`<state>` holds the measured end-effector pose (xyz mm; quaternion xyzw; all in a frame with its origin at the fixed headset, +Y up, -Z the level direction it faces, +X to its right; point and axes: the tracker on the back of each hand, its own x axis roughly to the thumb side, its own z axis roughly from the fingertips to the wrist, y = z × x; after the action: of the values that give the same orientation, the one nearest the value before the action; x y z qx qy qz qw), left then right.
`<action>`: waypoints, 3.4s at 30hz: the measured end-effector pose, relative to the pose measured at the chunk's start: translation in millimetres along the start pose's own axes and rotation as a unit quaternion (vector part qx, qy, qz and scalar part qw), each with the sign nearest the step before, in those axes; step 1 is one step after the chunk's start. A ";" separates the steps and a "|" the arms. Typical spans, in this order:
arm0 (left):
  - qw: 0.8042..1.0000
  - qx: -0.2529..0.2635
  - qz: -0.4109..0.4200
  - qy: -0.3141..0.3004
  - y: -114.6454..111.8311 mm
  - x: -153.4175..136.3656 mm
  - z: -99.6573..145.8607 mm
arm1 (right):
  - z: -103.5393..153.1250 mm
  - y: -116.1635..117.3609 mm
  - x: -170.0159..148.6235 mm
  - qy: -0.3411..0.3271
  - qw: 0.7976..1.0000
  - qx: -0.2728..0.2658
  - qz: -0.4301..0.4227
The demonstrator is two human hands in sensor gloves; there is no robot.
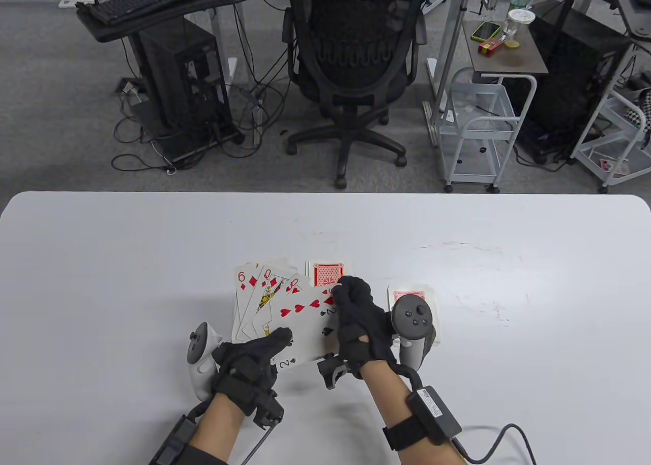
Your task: Four-player card dealing with fan arrangement
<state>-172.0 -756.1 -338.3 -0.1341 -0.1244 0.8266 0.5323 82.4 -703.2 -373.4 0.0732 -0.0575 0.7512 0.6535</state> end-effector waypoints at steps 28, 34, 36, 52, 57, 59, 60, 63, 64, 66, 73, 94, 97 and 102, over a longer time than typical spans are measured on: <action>0.943 -0.169 -0.225 0.180 -21.5 -16.6 -11.2 | -13.5 -76.6 57.8 -0.223 0.973 -0.008 0.056; 0.955 -0.149 -0.198 0.166 -14.2 -12.3 -10.7 | -14.9 -45.1 40.4 -0.186 0.975 0.101 0.073; 0.958 -0.144 -0.185 0.163 -11.7 -10.9 -10.3 | -11.9 -32.5 35.5 -0.180 0.975 0.109 0.074; 0.996 -0.057 -0.058 0.048 8.4 11.1 -5.0 | -7.4 -26.1 10.2 -0.087 0.991 0.100 0.032; 0.997 0.047 0.049 -0.035 23.8 13.5 3.8 | -1.8 -6.0 -28.5 0.092 0.977 0.189 -0.021; 0.993 0.070 0.083 -0.056 27.1 12.5 6.9 | 1.5 8.2 -36.9 0.118 0.963 0.237 -0.050; 0.991 0.072 0.087 -0.064 27.4 12.0 7.4 | 3.1 15.8 -39.2 0.123 0.957 0.251 -0.071; 0.991 0.062 0.091 -0.082 22.2 10.9 7.5 | 6.5 34.1 -39.4 0.138 0.946 0.254 -0.145; 0.991 0.053 0.089 -0.089 17.4 10.8 6.7 | 7.7 41.5 -37.8 0.133 0.941 0.254 -0.177; 0.993 0.036 0.082 -0.083 9.4 9.5 5.1 | 8.4 46.6 -33.3 0.119 0.940 0.250 -0.198; 0.998 -0.011 0.056 -0.012 -11.9 -5.7 -0.1 | 2.9 35.9 -17.4 0.036 0.966 0.199 -0.162; 0.978 0.042 -0.181 0.097 4.7 -5.4 -3.6 | 3.9 -19.0 -2.6 0.000 0.990 0.129 -0.056; 0.962 0.051 -0.259 0.072 2.4 1.6 -5.7 | 13.4 -18.8 -15.9 -0.011 0.990 0.137 0.016; 0.964 0.051 -0.248 0.078 -8.5 -16.0 -9.7 | 29.2 3.9 -42.4 0.009 0.985 0.171 -0.021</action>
<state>-155.0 -766.6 -342.9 -0.1358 -0.0691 0.6607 0.7350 85.2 -750.3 -352.5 0.1784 0.0787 0.7370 0.6472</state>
